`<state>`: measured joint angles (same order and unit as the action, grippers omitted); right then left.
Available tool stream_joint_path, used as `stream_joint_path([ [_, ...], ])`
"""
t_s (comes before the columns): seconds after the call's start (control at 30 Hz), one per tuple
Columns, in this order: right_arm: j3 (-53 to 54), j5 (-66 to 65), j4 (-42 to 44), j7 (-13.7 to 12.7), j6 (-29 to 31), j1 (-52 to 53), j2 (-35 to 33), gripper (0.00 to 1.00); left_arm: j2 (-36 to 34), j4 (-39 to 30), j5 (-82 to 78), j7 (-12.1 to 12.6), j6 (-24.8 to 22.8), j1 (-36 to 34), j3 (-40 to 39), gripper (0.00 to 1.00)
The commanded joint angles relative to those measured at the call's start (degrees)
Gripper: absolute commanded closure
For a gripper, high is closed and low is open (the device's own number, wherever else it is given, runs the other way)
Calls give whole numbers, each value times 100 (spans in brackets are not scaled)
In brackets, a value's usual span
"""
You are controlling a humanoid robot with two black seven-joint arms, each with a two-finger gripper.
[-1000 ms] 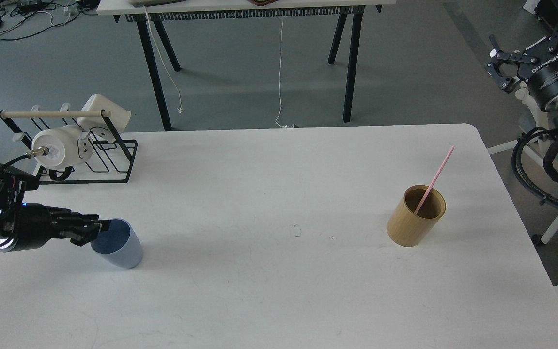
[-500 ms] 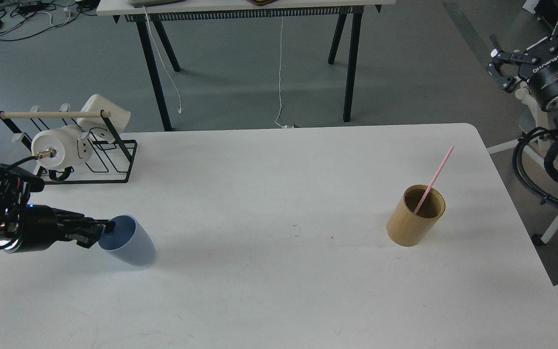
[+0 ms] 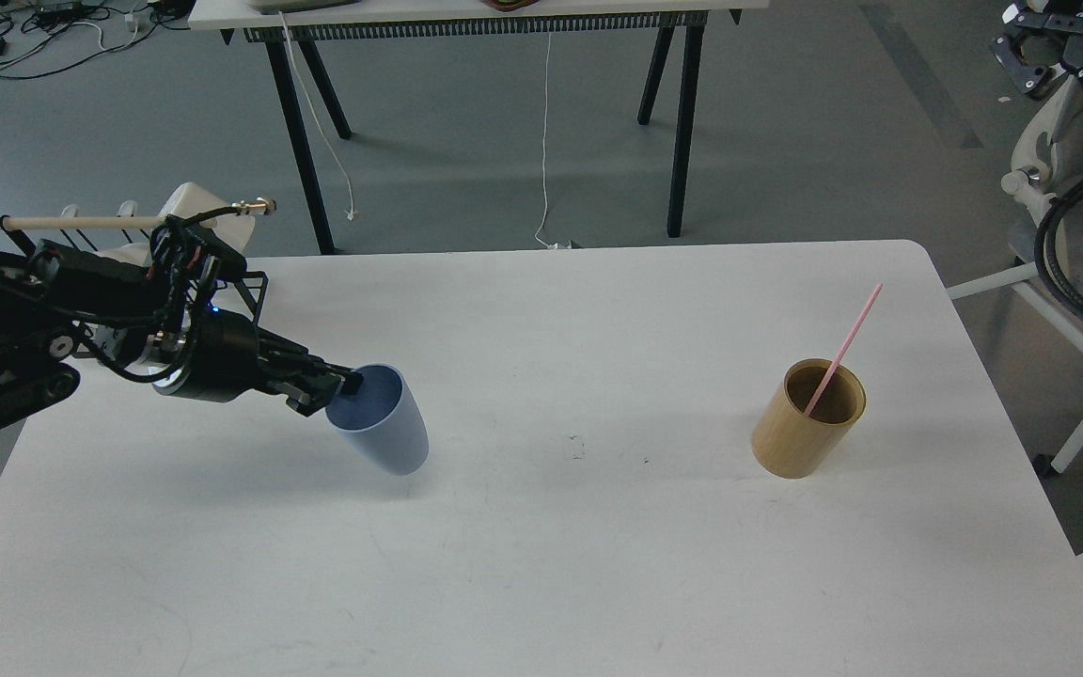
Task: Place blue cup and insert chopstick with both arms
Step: 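Carry the blue cup with the left gripper toward the table center, then release the blue cup and lift the left gripper away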
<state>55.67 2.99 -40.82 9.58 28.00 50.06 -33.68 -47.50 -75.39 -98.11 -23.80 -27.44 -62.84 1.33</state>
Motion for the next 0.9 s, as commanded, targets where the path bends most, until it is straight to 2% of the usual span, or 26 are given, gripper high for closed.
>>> stream_joint_path([
  [0.0,-13,-9,-14,-9,0,39,-7,1,880,94,-374,183,-56,-184,8,100],
  [0.13,-30,-26,-5,-9,0,39,-33,1,1409,271,-490,209,-56,-299,-1,99],
  [0.33,-30,-26,-5,-9,0,30,-130,1,2164,639,-971,473,-56,-413,8,99],
  [0.57,-74,-26,-14,-9,0,21,-121,1,3202,1184,-2124,412,-56,-413,52,99],
  [0.77,-65,-35,-14,-9,0,21,-130,1,3396,1220,-2133,438,-56,-326,43,98],
  [0.87,-65,-35,-14,-9,0,13,-130,1,3484,1220,-2133,438,-56,-290,34,93],
])
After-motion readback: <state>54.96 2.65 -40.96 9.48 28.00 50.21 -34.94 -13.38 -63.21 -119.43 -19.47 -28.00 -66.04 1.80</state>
